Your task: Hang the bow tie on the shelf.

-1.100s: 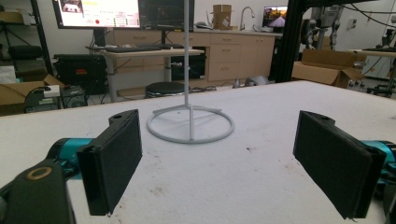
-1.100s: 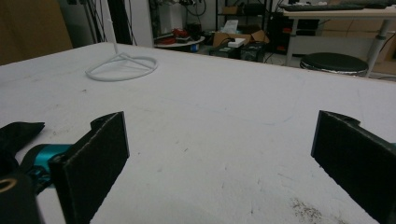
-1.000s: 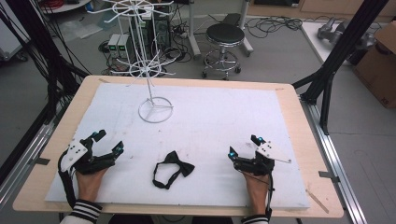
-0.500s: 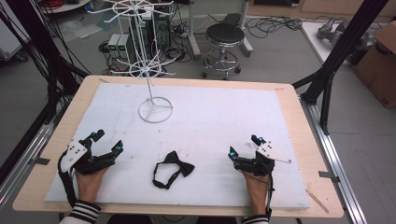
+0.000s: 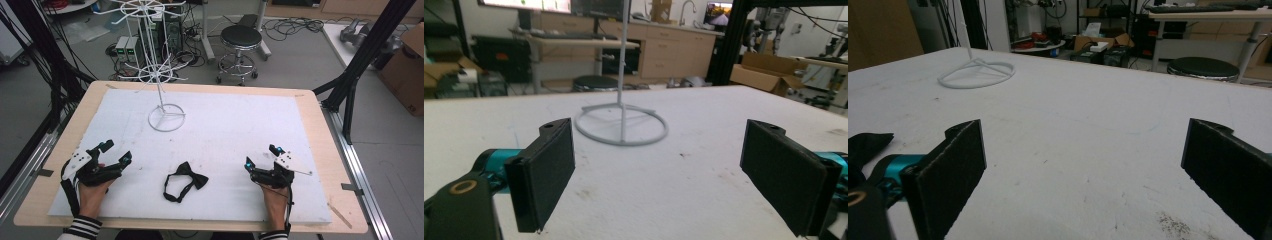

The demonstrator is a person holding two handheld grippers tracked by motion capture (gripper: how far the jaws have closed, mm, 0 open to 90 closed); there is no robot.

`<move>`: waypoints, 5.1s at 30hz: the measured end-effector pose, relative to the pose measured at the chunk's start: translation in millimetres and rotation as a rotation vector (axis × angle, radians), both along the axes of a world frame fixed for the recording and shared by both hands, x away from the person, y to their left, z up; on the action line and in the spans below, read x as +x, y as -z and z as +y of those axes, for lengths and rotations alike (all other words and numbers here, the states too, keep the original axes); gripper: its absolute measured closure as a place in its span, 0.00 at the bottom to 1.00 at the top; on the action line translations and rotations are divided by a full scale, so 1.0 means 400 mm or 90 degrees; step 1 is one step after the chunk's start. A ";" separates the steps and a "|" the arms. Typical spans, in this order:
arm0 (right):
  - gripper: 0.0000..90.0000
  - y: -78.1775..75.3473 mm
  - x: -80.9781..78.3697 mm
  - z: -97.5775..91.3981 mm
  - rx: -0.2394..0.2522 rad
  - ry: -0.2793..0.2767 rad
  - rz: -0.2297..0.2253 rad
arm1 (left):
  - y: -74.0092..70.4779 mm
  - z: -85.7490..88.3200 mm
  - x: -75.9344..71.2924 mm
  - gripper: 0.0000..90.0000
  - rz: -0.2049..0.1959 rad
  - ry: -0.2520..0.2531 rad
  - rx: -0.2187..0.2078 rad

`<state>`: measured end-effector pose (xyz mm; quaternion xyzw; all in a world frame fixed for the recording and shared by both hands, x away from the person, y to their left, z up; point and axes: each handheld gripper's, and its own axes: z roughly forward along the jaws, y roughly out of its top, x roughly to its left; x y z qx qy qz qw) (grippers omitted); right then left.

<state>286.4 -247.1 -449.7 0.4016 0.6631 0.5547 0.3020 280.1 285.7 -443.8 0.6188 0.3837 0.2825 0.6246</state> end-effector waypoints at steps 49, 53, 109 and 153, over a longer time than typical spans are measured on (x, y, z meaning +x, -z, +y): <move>0.03 0.000 -0.001 -0.002 0.003 0.001 -0.002 | -0.151 -0.323 0.075 0.21 0.200 0.265 0.389; 0.03 0.000 -0.001 -0.001 0.003 0.001 0.000 | -0.134 -0.352 0.079 0.22 0.235 0.294 0.461; 0.03 0.000 -0.003 -0.003 0.009 0.001 -0.002 | -0.073 -0.453 0.094 0.85 0.367 0.338 0.576; 0.03 0.001 -0.003 -0.003 0.008 0.000 -0.005 | -0.143 -0.386 0.094 0.97 0.249 0.340 0.358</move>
